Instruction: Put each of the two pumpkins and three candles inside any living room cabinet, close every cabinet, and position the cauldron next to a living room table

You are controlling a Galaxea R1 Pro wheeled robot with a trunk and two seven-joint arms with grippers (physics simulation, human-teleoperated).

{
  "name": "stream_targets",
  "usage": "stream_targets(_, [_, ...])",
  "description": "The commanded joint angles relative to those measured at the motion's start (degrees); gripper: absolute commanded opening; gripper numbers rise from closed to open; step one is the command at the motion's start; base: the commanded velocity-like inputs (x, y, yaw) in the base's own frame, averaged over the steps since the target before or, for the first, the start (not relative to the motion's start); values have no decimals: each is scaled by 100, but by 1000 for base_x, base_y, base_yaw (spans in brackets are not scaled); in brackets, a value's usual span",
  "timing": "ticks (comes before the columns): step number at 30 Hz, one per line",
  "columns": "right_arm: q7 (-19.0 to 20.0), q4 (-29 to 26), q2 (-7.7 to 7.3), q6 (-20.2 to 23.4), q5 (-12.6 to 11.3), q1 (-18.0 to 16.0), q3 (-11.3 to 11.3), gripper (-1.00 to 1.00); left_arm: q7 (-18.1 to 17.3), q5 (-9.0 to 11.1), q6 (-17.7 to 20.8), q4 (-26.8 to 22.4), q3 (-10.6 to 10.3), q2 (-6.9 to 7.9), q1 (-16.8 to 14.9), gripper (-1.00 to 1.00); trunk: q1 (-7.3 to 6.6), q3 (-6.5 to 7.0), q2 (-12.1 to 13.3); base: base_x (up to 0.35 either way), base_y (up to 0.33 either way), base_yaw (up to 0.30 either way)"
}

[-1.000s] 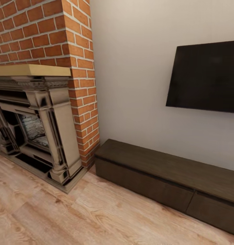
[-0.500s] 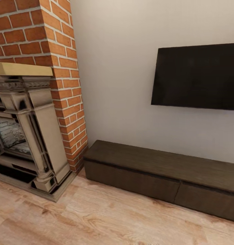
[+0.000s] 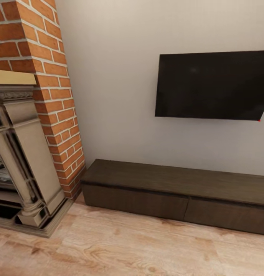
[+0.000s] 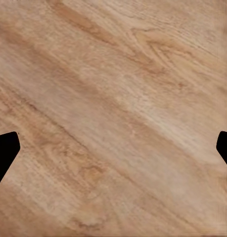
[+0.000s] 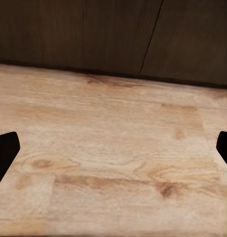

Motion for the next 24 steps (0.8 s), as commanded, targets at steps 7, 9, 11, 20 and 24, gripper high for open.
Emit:
stream_targets(7, [-32, -79, 2, 239, -16, -5, 42, 100, 57, 2, -33, -26, -48, 7, -11, 100, -1, -62, -3, 0, 1, -111])
stream_targets(9, [-31, -81, 2, 248, -16, -5, 42, 100, 55, 2, -33, -26, -48, 7, -10, 100, -1, -80, -3, 0, 0, -14])
stream_targets(11, [-30, -82, 2, 251, -16, -5, 42, 100, 55, 2, -33, -26, -48, 7, -12, 100, -1, -98, -3, 0, 0, -6])
stream_targets(20, [-37, -87, -5, 252, -16, -5, 42, 100, 51, 2, -33, -26, -48, 7, -11, 100, -1, -181, -3, 0, 0, -1])
stream_targets(24, [-39, -91, -6, 252, -16, -5, 42, 100, 52, 2, -33, -26, -48, 7, -10, 100, -1, -218, -3, 0, 0, 0])
